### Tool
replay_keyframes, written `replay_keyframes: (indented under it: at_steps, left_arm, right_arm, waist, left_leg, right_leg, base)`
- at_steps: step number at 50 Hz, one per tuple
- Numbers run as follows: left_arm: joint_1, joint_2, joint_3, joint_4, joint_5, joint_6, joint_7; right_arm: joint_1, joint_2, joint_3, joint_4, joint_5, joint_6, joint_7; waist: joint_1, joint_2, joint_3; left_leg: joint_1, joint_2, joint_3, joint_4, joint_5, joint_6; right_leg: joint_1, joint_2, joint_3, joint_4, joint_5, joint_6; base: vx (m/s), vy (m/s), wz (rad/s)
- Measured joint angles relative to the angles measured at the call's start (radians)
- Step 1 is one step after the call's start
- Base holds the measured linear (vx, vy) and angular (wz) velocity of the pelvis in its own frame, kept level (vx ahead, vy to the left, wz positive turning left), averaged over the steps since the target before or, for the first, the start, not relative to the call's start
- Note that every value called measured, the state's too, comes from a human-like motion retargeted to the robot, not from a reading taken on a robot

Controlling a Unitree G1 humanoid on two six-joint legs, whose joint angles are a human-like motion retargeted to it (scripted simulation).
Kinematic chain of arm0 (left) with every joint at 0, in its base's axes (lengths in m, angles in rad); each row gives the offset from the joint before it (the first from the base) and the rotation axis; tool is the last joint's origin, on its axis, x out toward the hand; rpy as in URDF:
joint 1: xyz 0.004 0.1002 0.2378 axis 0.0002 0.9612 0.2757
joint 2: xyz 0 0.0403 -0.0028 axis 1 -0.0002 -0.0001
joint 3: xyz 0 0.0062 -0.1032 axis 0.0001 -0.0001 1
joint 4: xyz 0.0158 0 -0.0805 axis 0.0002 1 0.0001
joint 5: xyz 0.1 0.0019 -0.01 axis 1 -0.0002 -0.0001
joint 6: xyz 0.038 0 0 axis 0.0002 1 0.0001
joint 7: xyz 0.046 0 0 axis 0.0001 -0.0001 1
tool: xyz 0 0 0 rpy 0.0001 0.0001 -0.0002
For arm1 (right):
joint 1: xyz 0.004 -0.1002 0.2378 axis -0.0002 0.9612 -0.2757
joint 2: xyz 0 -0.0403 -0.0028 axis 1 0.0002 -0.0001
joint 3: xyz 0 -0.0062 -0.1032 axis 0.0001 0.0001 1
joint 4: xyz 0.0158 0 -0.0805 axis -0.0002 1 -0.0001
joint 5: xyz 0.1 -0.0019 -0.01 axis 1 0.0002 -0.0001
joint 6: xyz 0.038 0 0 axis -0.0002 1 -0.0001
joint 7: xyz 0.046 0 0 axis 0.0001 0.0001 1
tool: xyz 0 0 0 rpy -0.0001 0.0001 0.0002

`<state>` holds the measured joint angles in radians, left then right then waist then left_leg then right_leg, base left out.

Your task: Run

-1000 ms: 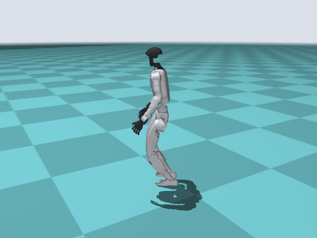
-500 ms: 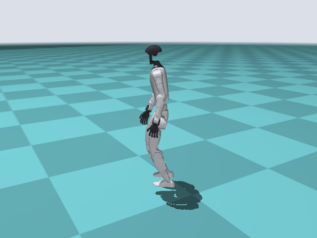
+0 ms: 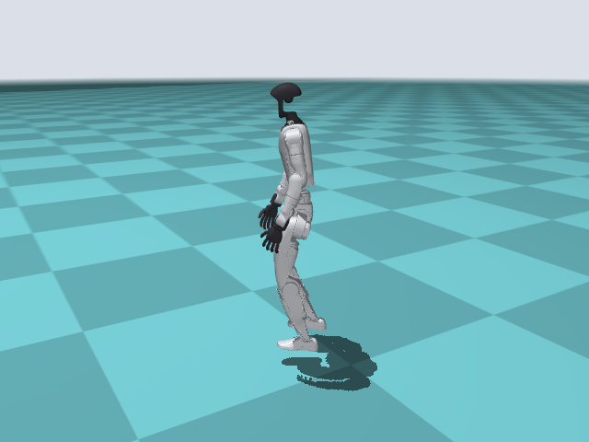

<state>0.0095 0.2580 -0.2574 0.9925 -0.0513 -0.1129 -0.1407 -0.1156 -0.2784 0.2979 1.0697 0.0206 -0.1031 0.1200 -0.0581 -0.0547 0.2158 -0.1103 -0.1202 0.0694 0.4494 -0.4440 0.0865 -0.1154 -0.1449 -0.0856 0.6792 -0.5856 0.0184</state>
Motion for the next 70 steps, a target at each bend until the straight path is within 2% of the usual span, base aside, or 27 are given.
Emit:
replay_keyframes:
  at_steps: [5,12,19,23,28,31,35,38,40,42,44,47,53,57,60,64,68,70]
  left_arm:
    - [0.004,-0.019,-0.016,0.032,-0.012,-0.003,-0.008]
    - [0.004,-0.044,-0.053,0.056,-0.031,-0.019,-0.034]
    - [0.002,-0.057,-0.095,0.061,-0.047,-0.027,-0.090]
    - [-0.007,-0.058,-0.112,0.047,-0.064,-0.031,-0.106]
    - [-0.032,-0.056,-0.125,0.015,-0.100,-0.041,-0.094]
    - [-0.055,-0.051,-0.122,-0.016,-0.131,-0.046,-0.077]
    - [-0.090,-0.041,-0.116,-0.067,-0.155,-0.057,-0.045]
    - [-0.134,-0.027,-0.114,-0.100,-0.147,-0.065,-0.018]
    - [-0.151,-0.020,-0.116,-0.116,-0.126,-0.070,0.000]
    - [-0.183,-0.007,-0.110,-0.118,-0.095,-0.067,0.016]
    - [-0.180,-0.004,-0.111,-0.108,-0.066,-0.062,0.028]
    - [-0.160,-0.004,-0.107,-0.068,-0.023,-0.041,0.030]
    - [-0.064,-0.024,-0.113,0.065,0.043,0.005,-0.012]
    - [-0.010,-0.030,-0.110,0.149,0.084,0.023,-0.069]
    - [0.034,-0.030,-0.107,0.186,0.112,0.031,-0.101]
    - [0.066,-0.024,-0.096,0.206,0.122,0.033,-0.121]
    - [0.064,-0.017,-0.084,0.201,0.104,0.022,-0.119]
    - [0.068,-0.020,-0.083,0.192,0.094,0.013,-0.113]
  right_arm:
    - [-0.008,-0.002,-0.003,0.010,0.024,-0.003,-0.008]
    - [-0.017,-0.024,-0.016,0.017,0.061,-0.013,-0.026]
    - [-0.005,-0.074,-0.030,0.034,0.096,-0.024,-0.047]
    - [0.005,-0.103,-0.041,0.055,0.113,-0.020,-0.057]
    - [0.021,-0.123,-0.054,0.089,0.128,-0.011,-0.071]
    - [0.028,-0.120,-0.060,0.114,0.131,-0.005,-0.082]
    - [0.039,-0.101,-0.063,0.145,0.129,0.002,-0.092]
    - [0.039,-0.080,-0.065,0.157,0.119,0.006,-0.091]
    - [0.049,-0.065,-0.062,0.154,0.113,0.004,-0.088]
    - [0.037,-0.048,-0.064,0.146,0.106,0.003,-0.076]
    - [0.044,-0.032,-0.059,0.131,0.100,0.000,-0.068]
    - [0.043,-0.013,-0.048,0.108,0.089,-0.002,-0.051]
    - [0.035,-0.003,-0.020,0.064,0.075,-0.006,-0.012]
    - [0.019,-0.005,-0.010,0.041,0.062,-0.002,0.019]
    - [0.014,0.003,-0.004,0.030,0.052,-0.001,0.026]
    - [0.007,0.015,0.007,0.021,0.047,-0.003,0.022]
    - [-0.012,0.021,0.021,0.014,0.041,-0.009,0.011]
    - [-0.017,0.021,0.031,0.008,0.040,-0.013,0.000]
  waist:
    - [0.013,0.025,0.003]
    - [0.019,0.101,0.006]
    - [-0.001,0.208,-0.019]
    - [-0.018,0.278,-0.035]
    - [-0.049,0.356,-0.048]
    - [-0.077,0.363,-0.050]
    - [-0.104,0.343,-0.047]
    - [-0.110,0.292,-0.036]
    - [-0.108,0.273,-0.014]
    - [-0.110,0.219,-0.008]
    - [-0.105,0.201,0.015]
    - [-0.099,0.170,0.033]
    - [-0.106,0.083,0.038]
    - [-0.096,0.015,0.015]
    - [-0.067,-0.014,0.000]
    - [-0.016,-0.024,-0.013]
    - [0.036,0.007,-0.010]
    - [0.051,0.015,0.001]
  left_leg:
    - [-0.055,0.054,0.008,0.083,-0.015,-0.022]
    - [-0.167,0.167,0.033,0.234,-0.025,-0.071]
    - [-0.240,0.330,0.131,0.522,-0.145,-0.057]
    - [-0.216,0.402,0.145,0.694,-0.161,-0.059]
    - [-0.123,0.418,0.091,0.790,-0.103,-0.110]
    - [-0.041,0.356,0.046,0.706,-0.072,-0.145]
    - [0.054,0.267,-0.007,0.496,-0.114,-0.148]
    - [0.101,0.195,-0.021,0.310,-0.189,-0.098]
    - [0.104,0.183,-0.019,0.263,-0.255,-0.064]
    - [0.102,0.125,-0.017,0.168,-0.247,-0.025]
    - [0.083,0.122,-0.015,0.170,-0.249,-0.011]
    - [0.054,0.105,-0.018,0.157,-0.209,0.001]
    - [0.020,0.020,-0.041,0.136,-0.128,0.003]
    - [0.024,-0.058,-0.063,0.035,-0.031,0.000]
    - [0.010,-0.080,-0.071,0.011,0.014,-0.006]
    - [-0.034,-0.065,-0.072,0.028,0.041,-0.024]
    - [-0.108,-0.003,-0.072,0.097,0.034,-0.052]
    - [-0.145,0.012,-0.071,0.153,0.023,-0.068]
  right_leg:
    - [0.015,0.049,-0.010,-0.075,0.016,-0.003]
    - [0.005,0.129,-0.041,-0.163,0.083,-0.010]
    - [-0.035,0.212,-0.073,-0.230,0.154,-0.012]
    - [-0.053,0.270,-0.084,-0.278,0.209,-0.016]
    - [-0.058,0.342,-0.093,-0.389,0.315,-0.023]
    - [-0.066,0.346,-0.098,-0.442,0.375,-0.014]
    - [-0.116,0.324,-0.111,-0.447,0.427,0.012]
    - [-0.173,0.271,-0.117,-0.412,0.447,0.042]
    - [-0.208,0.257,-0.126,-0.381,0.461,0.061]
    - [-0.259,0.206,-0.100,-0.354,0.485,0.098]
    - [-0.287,0.199,-0.086,-0.316,0.480,0.116]
    - [-0.328,0.168,-0.083,-0.199,0.413,0.099]
    - [-0.347,0.043,-0.031,0.299,0.205,0.019]
    - [-0.261,-0.022,0.031,0.459,0.150,0.018]
    - [-0.155,-0.020,0.061,0.443,0.147,0.042]
    - [-0.020,0.025,0.077,0.246,0.138,0.072]
    - [0.069,0.087,0.055,-0.001,0.103,0.057]
    - [0.082,0.097,0.040,-0.042,0.078,0.047]
  base:
    - [-0.12,-0.11,-0.15]
    - [-0.15,-0.11,-0.09]
    - [-0.18,-0.06,-0.04]
    - [-0.21,-0.02,-0.11]
    - [-0.25,0.01,-0.10]
    - [-0.31,0.02,0.02]
    - [-0.37,0.04,0.05]
    - [-0.42,0.04,0.10]
    - [-0.47,0.05,0.08]
    - [-0.46,0.04,0.16]
    - [-0.47,0.02,0.00]
    - [-0.43,0.00,0.02]
    - [-0.36,-0.04,0.22]
    - [-0.31,-0.06,0.14]
    - [-0.30,-0.08,-0.01]
    - [-0.27,-0.08,-0.08]
    - [-0.22,-0.07,-0.22]
    - [-0.19,-0.07,-0.25]
